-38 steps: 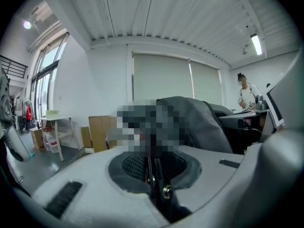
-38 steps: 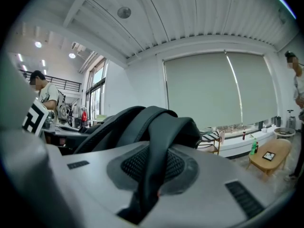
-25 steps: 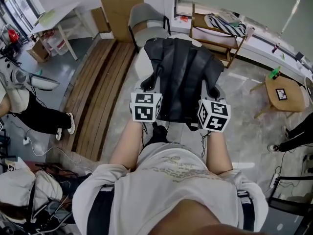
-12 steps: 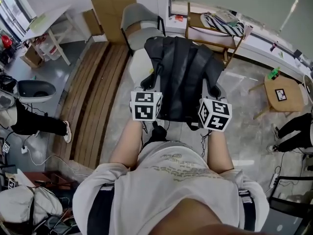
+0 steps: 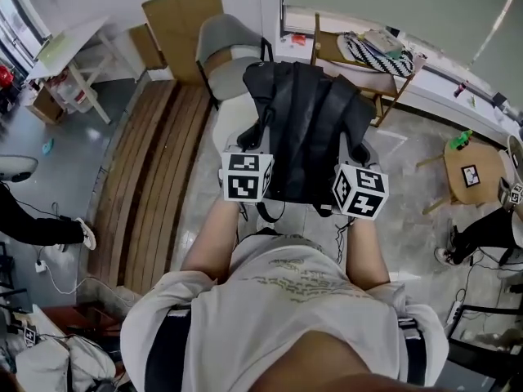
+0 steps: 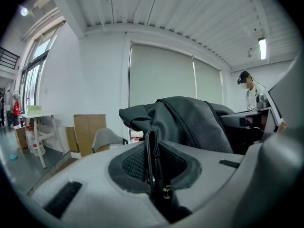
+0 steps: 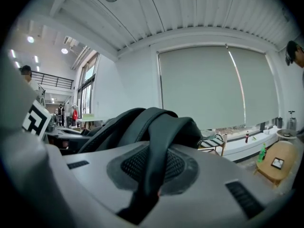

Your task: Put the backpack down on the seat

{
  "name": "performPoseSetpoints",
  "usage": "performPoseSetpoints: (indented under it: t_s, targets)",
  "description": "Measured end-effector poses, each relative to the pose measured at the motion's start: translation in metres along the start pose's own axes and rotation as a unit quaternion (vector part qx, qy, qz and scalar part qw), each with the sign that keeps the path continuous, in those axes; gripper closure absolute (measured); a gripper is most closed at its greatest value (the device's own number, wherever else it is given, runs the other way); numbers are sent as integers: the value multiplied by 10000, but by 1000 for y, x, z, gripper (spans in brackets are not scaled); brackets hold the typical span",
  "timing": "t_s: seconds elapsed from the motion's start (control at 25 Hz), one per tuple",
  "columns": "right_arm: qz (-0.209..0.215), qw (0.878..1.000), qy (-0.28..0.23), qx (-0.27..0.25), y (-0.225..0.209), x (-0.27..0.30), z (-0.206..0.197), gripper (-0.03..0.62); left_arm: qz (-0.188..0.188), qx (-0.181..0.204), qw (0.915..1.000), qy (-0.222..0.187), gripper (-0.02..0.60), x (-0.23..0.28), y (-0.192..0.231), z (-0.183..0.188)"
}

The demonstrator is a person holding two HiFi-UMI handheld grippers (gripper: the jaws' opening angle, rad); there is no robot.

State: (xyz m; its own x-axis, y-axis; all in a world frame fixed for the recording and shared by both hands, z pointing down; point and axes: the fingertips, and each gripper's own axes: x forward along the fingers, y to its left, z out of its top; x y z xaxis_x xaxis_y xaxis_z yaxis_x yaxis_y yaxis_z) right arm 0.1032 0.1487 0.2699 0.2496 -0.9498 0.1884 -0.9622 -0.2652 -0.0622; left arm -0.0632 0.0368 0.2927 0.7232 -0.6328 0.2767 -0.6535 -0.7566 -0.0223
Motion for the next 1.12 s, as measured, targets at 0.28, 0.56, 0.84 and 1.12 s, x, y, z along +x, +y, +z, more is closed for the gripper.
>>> performPoseSetpoints:
  t_s: [0.28, 0.56, 0.84, 1.12]
  targets:
    - [38, 9999, 110, -12, 9, 76, 13, 540, -33, -68, 10000, 59, 517, 55, 49, 12]
    - [81, 9996, 283, -50, 21, 144, 16, 540, -78, -187, 9997, 161, 517, 105, 95, 13]
    - [153, 9986, 506, -3, 16, 186, 7, 542, -79, -319, 9991, 283, 517, 142, 114, 6]
    - [371, 9941, 1014, 130, -9, 224, -23, 542, 67, -467, 9959, 777, 517, 181, 107, -20]
